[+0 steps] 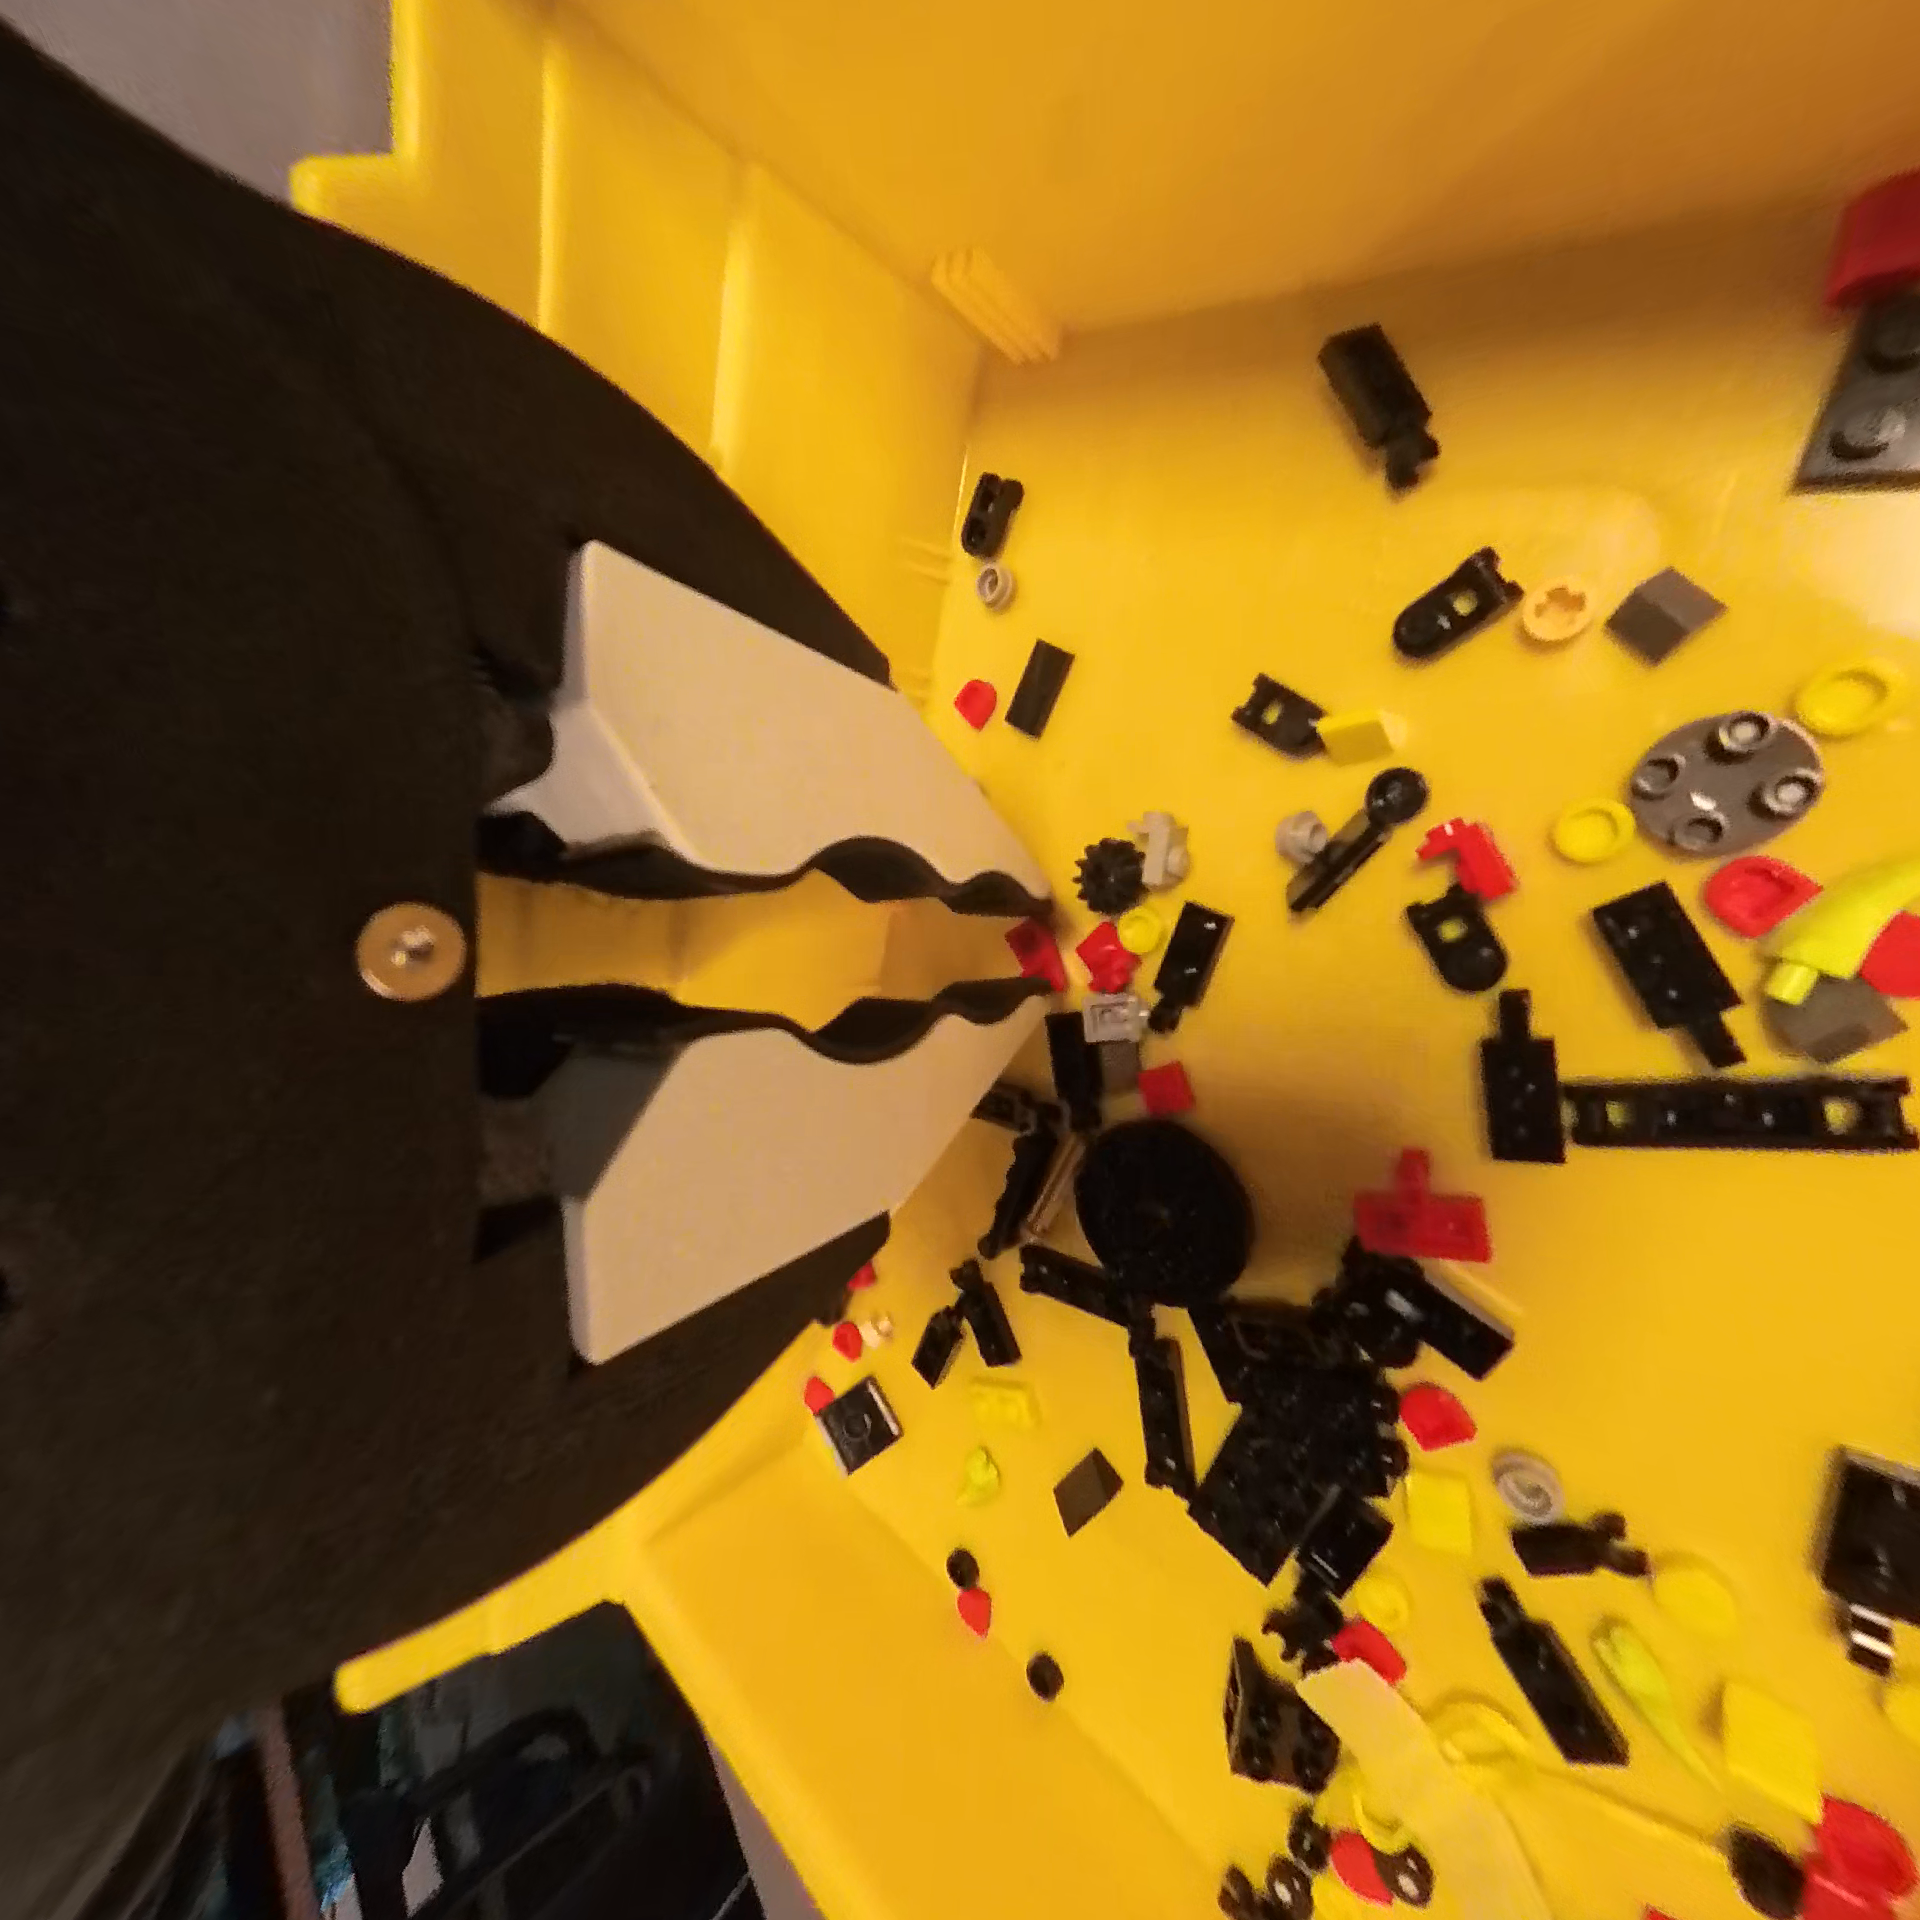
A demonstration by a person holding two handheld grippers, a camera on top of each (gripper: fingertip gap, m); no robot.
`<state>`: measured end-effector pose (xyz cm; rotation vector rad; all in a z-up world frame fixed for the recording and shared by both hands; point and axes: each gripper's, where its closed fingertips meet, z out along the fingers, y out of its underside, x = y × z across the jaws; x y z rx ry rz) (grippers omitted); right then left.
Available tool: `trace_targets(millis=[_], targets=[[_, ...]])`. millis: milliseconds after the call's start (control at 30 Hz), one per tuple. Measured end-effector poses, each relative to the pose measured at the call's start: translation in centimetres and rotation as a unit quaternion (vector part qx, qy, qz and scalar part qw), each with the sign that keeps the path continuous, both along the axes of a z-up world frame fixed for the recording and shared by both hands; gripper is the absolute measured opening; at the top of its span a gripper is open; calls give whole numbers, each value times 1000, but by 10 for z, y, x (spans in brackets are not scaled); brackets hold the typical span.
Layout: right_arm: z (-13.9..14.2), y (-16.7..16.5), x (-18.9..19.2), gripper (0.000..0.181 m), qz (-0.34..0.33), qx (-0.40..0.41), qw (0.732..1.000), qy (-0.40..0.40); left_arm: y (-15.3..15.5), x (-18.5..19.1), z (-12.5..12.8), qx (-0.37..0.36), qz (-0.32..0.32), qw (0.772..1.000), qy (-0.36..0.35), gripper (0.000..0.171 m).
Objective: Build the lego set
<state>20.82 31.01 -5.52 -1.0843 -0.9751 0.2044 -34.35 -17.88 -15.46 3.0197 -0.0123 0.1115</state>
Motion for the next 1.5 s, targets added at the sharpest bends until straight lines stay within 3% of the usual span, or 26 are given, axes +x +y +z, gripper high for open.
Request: trace_targets(millis=[133, 267, 400, 533, 600, 667, 767, 833, 933, 1033, 1100, 1267, 1400, 1500], targets=[[1, -1, 0, 25, 5, 0, 1000, 5, 7, 0, 14, 52, -42, 996, 67, 10], [2, -4, -3, 25, 21, -3, 1000, 11, 44, 34, 74, 231, -85, 957, 151, 10], [3, -12, -8, 25, 44, 2, 999, 9, 86, 135, 129, 418, -168, 875, 177, 11], [3, -23, -15, 24, 72, 18, 997, 1, 118, 263, 120, 516, -212, 821, 119, 11], [5, -30, -18, 25, 87, 30, 996, 0, 133, 313, 115, 579, -219, 776, 120, 11], [8, -43, -23, 25, 110, 48, 993, -3, 147, 358, 118, 659, -186, 725, 69, 10], [17, -87, -38, 27, 200, 56, 978, 18, 164, 406, 122, 732, -113, 667, -83, 10], [21, -140, -52, 27, 310, 29, 950, 29, 174, 426, 121, 737, -77, 645, -188, 10], [28, -226, -60, 24, 464, -5, 885, 24, 180, 454, 122, 711, -57, 615, -337, 10], [32, -285, -53, 22, 574, -60, 817, 10, 180, 476, 118, 663, -59, 605, -437, 10], [33, -299, -51, 22, 600, -90, 795, 2, 178, 487, 114, 642, -74, 609, -459, 10], [17, -322, -50, 17, 621, -66, 779, -58, 174, 504, 108, 614, -101, 621, -476, 10], [7, -326, -54, 16, 603, -31, 792, -86, 168, 512, 106, 597, -117, 622, -493, 10], [5, -331, -52, 9, 613, -19, 785, -89, 165, 513, 105, 594, -120, 622, -497, 10]])
